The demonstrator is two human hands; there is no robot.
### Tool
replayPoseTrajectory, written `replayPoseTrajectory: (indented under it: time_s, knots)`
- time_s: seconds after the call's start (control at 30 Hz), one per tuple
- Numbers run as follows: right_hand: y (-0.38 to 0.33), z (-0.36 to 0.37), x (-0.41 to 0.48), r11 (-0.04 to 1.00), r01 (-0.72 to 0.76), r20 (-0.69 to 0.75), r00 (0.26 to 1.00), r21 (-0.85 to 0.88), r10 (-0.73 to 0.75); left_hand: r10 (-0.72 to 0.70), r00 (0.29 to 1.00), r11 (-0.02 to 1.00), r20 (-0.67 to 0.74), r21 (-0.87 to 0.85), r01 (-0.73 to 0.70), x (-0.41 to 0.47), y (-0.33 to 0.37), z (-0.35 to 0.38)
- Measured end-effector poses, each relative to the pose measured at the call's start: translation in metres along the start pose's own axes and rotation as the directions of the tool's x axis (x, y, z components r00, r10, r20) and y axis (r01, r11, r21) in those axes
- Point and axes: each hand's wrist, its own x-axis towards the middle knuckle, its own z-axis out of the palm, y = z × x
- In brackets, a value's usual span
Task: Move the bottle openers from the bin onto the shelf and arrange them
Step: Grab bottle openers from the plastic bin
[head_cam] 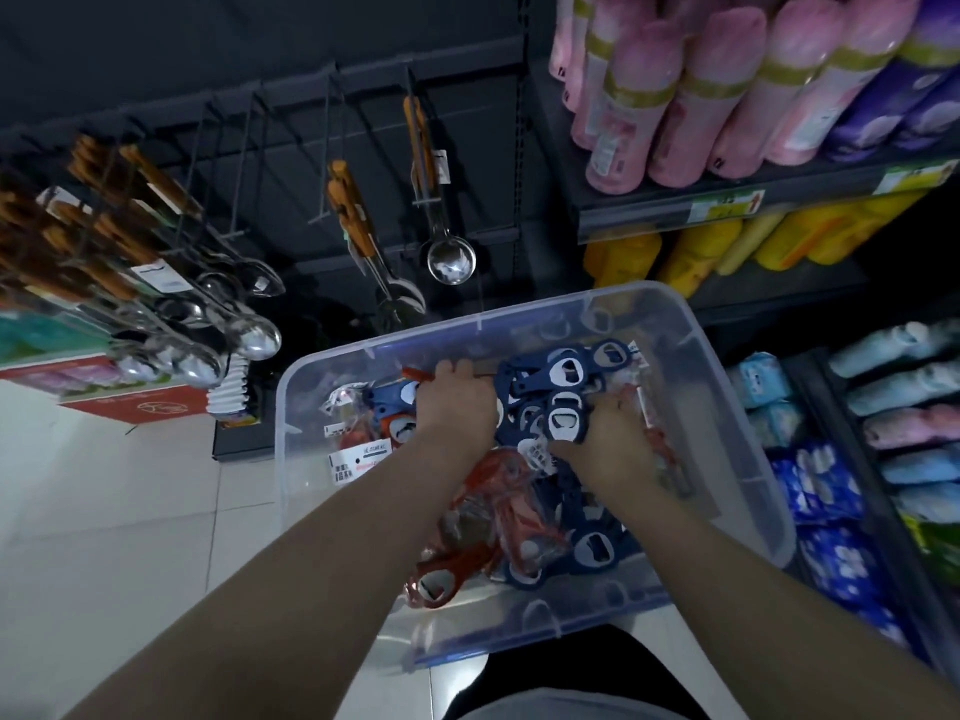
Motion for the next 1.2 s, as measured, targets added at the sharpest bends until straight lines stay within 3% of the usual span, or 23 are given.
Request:
replayPoseTrajectory:
  time_s: [0.17, 0.27, 0.33, 0.4, 0.53, 0.63, 0.87, 1.03, 1.2]
  knots:
    - [-0.008, -0.005, -0.006, 0.999, 0.026, 0.023, 0.999, 0.046, -0.027, -0.053, 0.997, 0.992, 0.050, -0.114, 0.058, 0.000, -0.006, -0.001]
    - [-0.002, -0.020, -0.011, 0.985, 0.020, -0.070, 0.998, 0.170, -0.008, -0.104, 0.991, 0.945, -0.082, -0.318, 0.073, -0.006, -0.012, -0.009]
    - [0.006, -0.033, -0.012, 0.977, 0.019, -0.121, 0.993, 0.210, 0.006, -0.066, 0.987, 0.864, -0.147, -0.504, -0.017, -0.009, -0.008, -0.016]
    - [0.012, -0.043, -0.011, 0.975, 0.027, -0.144, 0.990, 0.222, 0.005, 0.072, 0.990, 0.807, -0.122, -0.576, -0.130, -0.004, 0.005, -0.022]
    - [0.018, -0.050, -0.013, 0.971, -0.009, -0.117, 0.992, 0.238, 0.038, 0.151, 0.985, 0.819, -0.082, -0.548, -0.171, 0.013, 0.038, -0.022]
    - [0.021, -0.054, -0.017, 0.965, -0.003, -0.119, 0.992, 0.264, 0.035, 0.107, 0.990, 0.888, -0.096, -0.438, -0.139, 0.020, 0.056, -0.015]
    - [0.025, -0.067, -0.026, 0.964, 0.049, -0.159, 0.987, 0.260, -0.007, -0.028, 0.999, 0.959, 0.020, -0.283, 0.033, 0.033, 0.062, -0.007]
    - [0.032, -0.087, -0.032, 0.951, 0.095, -0.203, 0.979, 0.294, -0.036, -0.008, 0.995, 0.883, -0.098, -0.467, -0.039, 0.012, 0.072, -0.007]
    - [0.042, -0.131, -0.049, 0.905, 0.220, -0.302, 0.947, 0.364, -0.109, -0.027, 0.943, 0.769, -0.333, -0.610, -0.194, -0.017, 0.096, -0.048]
